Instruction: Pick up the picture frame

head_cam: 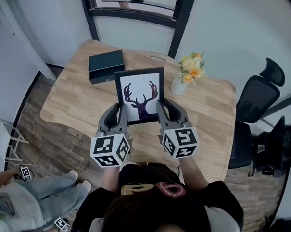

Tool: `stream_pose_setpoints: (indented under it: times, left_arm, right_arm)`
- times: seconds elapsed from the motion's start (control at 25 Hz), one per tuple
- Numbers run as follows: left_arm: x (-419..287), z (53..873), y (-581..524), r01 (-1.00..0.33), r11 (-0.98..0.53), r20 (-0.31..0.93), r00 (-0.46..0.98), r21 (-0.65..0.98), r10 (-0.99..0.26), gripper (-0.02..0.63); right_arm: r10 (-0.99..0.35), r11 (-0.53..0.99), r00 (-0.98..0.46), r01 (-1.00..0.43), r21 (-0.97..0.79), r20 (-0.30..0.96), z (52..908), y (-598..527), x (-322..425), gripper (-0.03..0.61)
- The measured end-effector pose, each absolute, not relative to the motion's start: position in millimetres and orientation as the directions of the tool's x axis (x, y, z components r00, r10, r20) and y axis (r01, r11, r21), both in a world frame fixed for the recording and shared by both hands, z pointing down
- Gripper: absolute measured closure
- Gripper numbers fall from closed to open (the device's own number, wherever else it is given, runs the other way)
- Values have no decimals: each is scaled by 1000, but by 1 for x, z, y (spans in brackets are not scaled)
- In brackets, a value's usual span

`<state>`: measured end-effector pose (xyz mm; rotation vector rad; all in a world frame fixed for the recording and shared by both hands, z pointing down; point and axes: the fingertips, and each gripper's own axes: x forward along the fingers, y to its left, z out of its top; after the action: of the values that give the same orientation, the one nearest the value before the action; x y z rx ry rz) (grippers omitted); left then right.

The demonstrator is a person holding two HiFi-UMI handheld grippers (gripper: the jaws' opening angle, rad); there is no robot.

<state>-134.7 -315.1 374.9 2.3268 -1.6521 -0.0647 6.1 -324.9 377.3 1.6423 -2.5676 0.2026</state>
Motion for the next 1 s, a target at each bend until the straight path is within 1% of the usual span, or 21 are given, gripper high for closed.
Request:
stream_pose_setpoints:
  times: [0.56, 1.0]
  left_arm:
    - [-139, 327, -306, -915, -347, 17, 358, 203, -934, 531]
    - [-143, 316, -307, -916, -351, -6, 357, 196, -934, 531]
  right_arm:
    - [-913, 408, -408, -913, -32, 18, 329, -317, 2, 497]
    - [-914, 405, -405, -914, -12, -8, 316, -318, -1, 500]
